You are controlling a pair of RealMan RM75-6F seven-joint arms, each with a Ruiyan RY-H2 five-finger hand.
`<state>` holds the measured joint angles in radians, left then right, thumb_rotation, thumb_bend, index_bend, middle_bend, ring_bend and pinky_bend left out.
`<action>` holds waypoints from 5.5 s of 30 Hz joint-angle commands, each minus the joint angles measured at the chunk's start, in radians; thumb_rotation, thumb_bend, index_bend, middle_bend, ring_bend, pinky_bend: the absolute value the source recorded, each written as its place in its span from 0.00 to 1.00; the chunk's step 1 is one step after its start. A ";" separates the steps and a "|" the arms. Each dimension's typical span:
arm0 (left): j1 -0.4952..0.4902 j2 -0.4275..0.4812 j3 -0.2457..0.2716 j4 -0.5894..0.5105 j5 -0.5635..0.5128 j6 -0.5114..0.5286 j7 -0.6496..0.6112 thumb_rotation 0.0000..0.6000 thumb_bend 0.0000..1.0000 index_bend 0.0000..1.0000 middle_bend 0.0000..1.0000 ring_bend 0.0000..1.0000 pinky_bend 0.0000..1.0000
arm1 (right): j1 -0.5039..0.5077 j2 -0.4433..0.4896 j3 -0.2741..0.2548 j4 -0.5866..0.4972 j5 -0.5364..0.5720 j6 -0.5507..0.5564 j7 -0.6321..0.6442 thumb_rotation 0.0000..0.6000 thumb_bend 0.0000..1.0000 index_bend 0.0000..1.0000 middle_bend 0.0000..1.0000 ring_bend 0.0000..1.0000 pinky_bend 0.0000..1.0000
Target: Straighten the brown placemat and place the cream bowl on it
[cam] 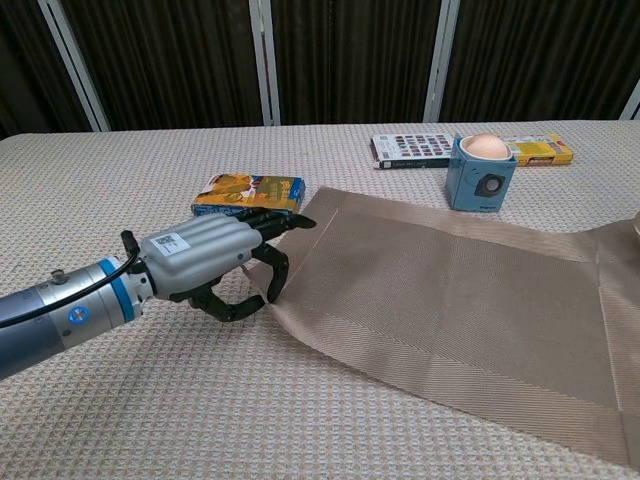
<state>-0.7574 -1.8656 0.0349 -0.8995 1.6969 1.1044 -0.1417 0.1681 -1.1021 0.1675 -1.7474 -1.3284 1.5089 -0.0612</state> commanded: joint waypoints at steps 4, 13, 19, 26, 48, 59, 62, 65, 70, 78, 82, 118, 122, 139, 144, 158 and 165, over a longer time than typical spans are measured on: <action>0.060 0.136 -0.003 -0.259 -0.079 -0.018 0.166 1.00 0.46 0.64 0.00 0.00 0.00 | -0.002 0.000 0.002 -0.004 -0.005 0.001 -0.002 1.00 0.00 0.00 0.00 0.00 0.00; 0.123 0.291 0.024 -0.597 -0.235 -0.100 0.452 1.00 0.46 0.64 0.00 0.00 0.00 | -0.006 -0.001 0.003 -0.011 -0.012 0.000 -0.010 1.00 0.00 0.00 0.00 0.00 0.00; 0.161 0.356 0.041 -0.791 -0.358 -0.095 0.672 1.00 0.45 0.64 0.00 0.00 0.00 | -0.010 0.000 0.005 -0.018 -0.019 0.003 -0.015 1.00 0.00 0.00 0.00 0.00 0.00; 0.183 0.395 0.081 -0.902 -0.390 -0.092 0.744 1.00 0.45 0.63 0.00 0.00 0.00 | -0.013 0.000 0.004 -0.023 -0.027 0.005 -0.021 1.00 0.00 0.00 0.00 0.00 0.00; 0.213 0.399 0.140 -1.001 -0.400 -0.111 0.770 1.00 0.44 0.62 0.00 0.00 0.00 | -0.018 -0.001 0.006 -0.028 -0.037 0.003 -0.031 1.00 0.00 0.00 0.00 0.00 0.00; 0.216 0.414 0.148 -1.024 -0.398 -0.123 0.744 1.00 0.13 0.35 0.00 0.00 0.00 | -0.019 -0.001 0.008 -0.030 -0.039 0.003 -0.033 1.00 0.00 0.00 0.00 0.00 0.00; 0.213 0.426 0.152 -1.033 -0.394 -0.136 0.725 1.00 0.00 0.04 0.00 0.00 0.00 | -0.020 -0.002 0.008 -0.031 -0.041 0.004 -0.035 1.00 0.00 0.00 0.00 0.00 0.00; 0.207 0.446 0.151 -1.045 -0.381 -0.144 0.698 1.00 0.00 0.00 0.00 0.00 0.00 | -0.020 -0.001 0.008 -0.032 -0.042 0.004 -0.036 1.00 0.00 0.00 0.00 0.00 0.00; 0.213 0.491 0.132 -1.059 -0.331 -0.107 0.635 1.00 0.00 0.00 0.00 0.00 0.00 | -0.021 0.000 0.008 -0.034 -0.042 0.004 -0.038 1.00 0.00 0.00 0.00 0.00 0.00; 0.244 0.565 0.066 -1.041 -0.286 0.017 0.545 1.00 0.00 0.00 0.00 0.00 0.00 | -0.023 -0.001 0.004 -0.038 -0.048 0.003 -0.048 1.00 0.00 0.00 0.00 0.00 0.00; 0.264 0.587 0.019 -0.996 -0.286 0.094 0.521 1.00 0.00 0.00 0.00 0.00 0.00 | -0.022 -0.005 0.001 -0.038 -0.048 -0.002 -0.057 1.00 0.00 0.00 0.00 0.00 0.00; 0.444 0.723 -0.171 -0.855 -0.466 0.366 0.422 1.00 0.00 0.00 0.00 0.00 0.00 | 0.177 -0.236 -0.056 0.456 0.177 -0.515 -0.133 1.00 0.02 0.20 0.00 0.00 0.00; 0.445 0.724 -0.175 -0.854 -0.461 0.359 0.412 1.00 0.00 0.00 0.00 0.00 0.00 | 0.193 -0.278 -0.054 0.514 0.179 -0.534 -0.127 1.00 0.12 0.37 0.00 0.00 0.00; 0.457 0.723 -0.188 -0.853 -0.451 0.348 0.401 1.00 0.00 0.00 0.00 0.00 0.00 | 0.206 -0.387 -0.038 0.664 0.068 -0.417 -0.015 1.00 0.38 0.77 0.00 0.00 0.00; 0.459 0.724 -0.191 -0.854 -0.447 0.345 0.398 1.00 0.00 0.00 0.00 0.00 0.00 | 0.200 -0.334 -0.033 0.573 -0.022 -0.310 0.029 1.00 0.38 0.77 0.00 0.00 0.00; 0.465 0.731 -0.191 -0.856 -0.440 0.328 0.382 1.00 0.00 0.00 0.00 0.00 0.00 | 0.369 -0.221 -0.100 0.227 -0.404 -0.322 -0.123 1.00 0.37 0.77 0.00 0.00 0.00; 0.467 0.731 -0.197 -0.845 -0.454 0.316 0.376 1.00 0.00 0.00 0.00 0.00 0.00 | 0.471 -0.313 -0.105 0.245 -0.459 -0.442 -0.213 1.00 0.37 0.77 0.00 0.00 0.00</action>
<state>-0.2906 -1.1344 -0.1612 -1.7457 1.2452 1.4218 0.2350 0.6139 -1.3844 0.0661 -1.5091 -1.7711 1.0970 -0.2488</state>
